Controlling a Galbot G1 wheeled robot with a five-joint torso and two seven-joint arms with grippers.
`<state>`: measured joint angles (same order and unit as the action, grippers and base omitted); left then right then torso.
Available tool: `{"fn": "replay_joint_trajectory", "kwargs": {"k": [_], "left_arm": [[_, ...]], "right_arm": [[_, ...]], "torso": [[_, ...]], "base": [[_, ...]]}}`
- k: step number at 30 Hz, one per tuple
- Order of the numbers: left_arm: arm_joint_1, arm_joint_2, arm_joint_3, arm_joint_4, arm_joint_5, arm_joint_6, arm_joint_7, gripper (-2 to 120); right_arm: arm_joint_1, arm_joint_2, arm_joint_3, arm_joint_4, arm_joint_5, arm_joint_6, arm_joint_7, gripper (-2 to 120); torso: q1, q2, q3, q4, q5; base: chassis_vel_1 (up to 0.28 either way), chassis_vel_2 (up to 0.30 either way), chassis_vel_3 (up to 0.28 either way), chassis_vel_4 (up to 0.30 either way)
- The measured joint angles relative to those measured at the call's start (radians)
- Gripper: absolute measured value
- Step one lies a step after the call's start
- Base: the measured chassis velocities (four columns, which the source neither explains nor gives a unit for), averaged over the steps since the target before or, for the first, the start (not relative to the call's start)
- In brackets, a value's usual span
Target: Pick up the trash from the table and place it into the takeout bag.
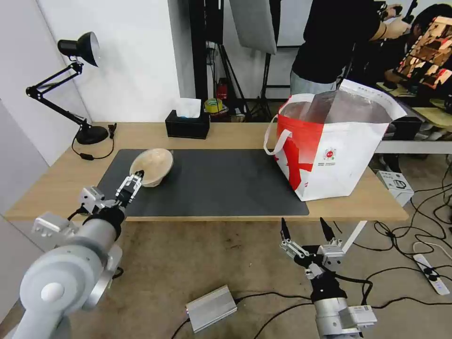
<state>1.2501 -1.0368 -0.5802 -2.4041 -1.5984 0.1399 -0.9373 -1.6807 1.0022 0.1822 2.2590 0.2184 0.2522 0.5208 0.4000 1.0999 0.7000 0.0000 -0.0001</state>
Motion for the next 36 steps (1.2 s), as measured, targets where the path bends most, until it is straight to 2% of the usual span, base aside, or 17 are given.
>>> {"fn": "replay_joint_trajectory", "kwargs": {"k": [16, 36], "left_arm": [[-0.089, 0.027, 0.017, 0.083, -0.065, 0.003, -0.074, 100], [-0.147, 0.026, 0.045, 0.204, -0.08, 0.002, -0.102, 100]], "right_arm": [[0.0, 0.0, 0.0, 0.0, 0.0, 0.0, 0.0, 100], [0.0, 0.0, 0.0, 0.0, 0.0, 0.0, 0.0, 100]], "torso": [[0.0, 0.0, 0.0, -0.0001, 0.0], [0.0, 0.0, 0.0, 0.0, 0.0]], "base": [[0.0, 0.0, 0.0, 0.0], [0.0, 0.0, 0.0, 0.0]]}}
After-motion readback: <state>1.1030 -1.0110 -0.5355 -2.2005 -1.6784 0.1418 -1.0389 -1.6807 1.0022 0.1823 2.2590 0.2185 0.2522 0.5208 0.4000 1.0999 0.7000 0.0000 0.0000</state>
